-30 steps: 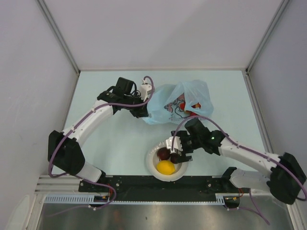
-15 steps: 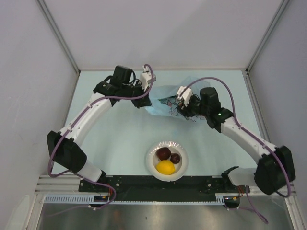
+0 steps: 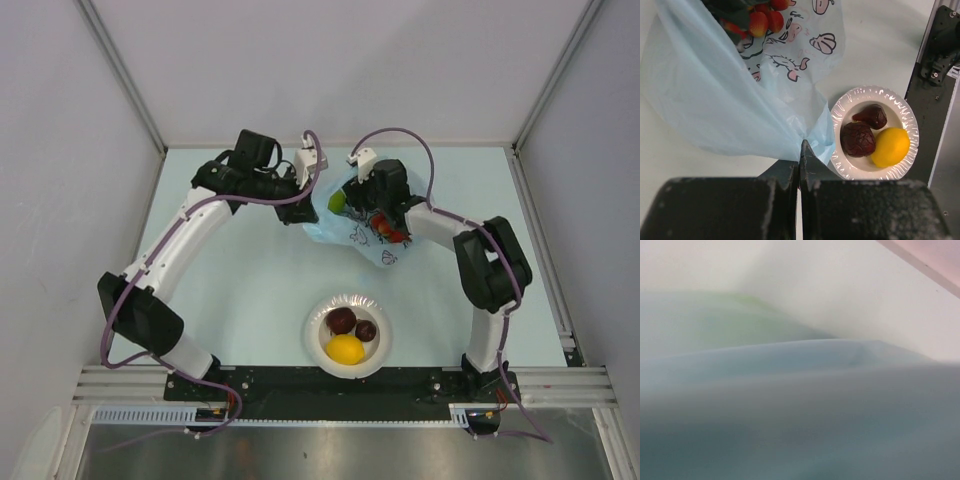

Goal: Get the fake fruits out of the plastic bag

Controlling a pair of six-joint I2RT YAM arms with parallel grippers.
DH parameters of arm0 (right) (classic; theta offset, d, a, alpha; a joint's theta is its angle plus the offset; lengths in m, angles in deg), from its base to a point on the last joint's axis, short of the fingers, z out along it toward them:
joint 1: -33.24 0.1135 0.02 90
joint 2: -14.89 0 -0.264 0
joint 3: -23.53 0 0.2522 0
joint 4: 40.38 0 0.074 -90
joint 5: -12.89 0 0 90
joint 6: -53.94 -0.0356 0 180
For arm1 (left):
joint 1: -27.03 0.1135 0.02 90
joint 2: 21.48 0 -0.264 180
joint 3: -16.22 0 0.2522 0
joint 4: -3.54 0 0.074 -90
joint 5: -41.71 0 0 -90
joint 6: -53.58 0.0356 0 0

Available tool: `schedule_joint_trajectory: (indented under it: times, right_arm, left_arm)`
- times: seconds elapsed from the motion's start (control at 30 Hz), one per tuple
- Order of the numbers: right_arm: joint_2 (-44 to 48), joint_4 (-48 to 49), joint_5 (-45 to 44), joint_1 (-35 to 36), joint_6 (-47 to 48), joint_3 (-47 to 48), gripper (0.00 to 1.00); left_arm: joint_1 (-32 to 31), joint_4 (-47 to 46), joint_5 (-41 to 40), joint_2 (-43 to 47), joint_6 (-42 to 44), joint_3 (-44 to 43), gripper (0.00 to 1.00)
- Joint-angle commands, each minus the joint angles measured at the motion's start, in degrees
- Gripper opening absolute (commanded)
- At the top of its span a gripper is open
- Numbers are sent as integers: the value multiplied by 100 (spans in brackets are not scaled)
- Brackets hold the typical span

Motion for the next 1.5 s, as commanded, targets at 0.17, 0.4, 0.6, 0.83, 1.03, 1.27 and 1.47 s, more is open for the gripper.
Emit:
schedule_joint_trajectory:
  times: [0.17, 0.4, 0.6, 0.83, 1.03, 1.27, 1.47]
  right_arm:
    - [-1468, 167, -1405, -26, -923, 1584, 88]
    - [-2315, -352, -1853, -61, -510, 2667, 93]
    - [-2271, -862, -1643, -70, -563, 2598, 93]
    - [-2105, -1178, -1590, 0, -562, 2440, 94]
    - [-1701, -1504, -1660, 97, -817, 2307, 100]
    - [-1840, -1390, -1371, 62, -564, 2333, 56]
    - [-1182, -1721, -713, -61, -378, 2237, 23]
  left_arm:
    - [20, 217, 174, -94, 212, 209, 0]
    - [20, 278, 112, -174, 212, 191, 0]
    - [20, 182, -11, -191, 177, 209, 0]
    - [20, 129, -55, -226, 151, 191, 0]
    - [11, 68, -29, -183, 133, 226, 0]
    - [11, -3, 33, -218, 54, 200, 0]
    - [11, -47, 15, -270, -16, 191, 0]
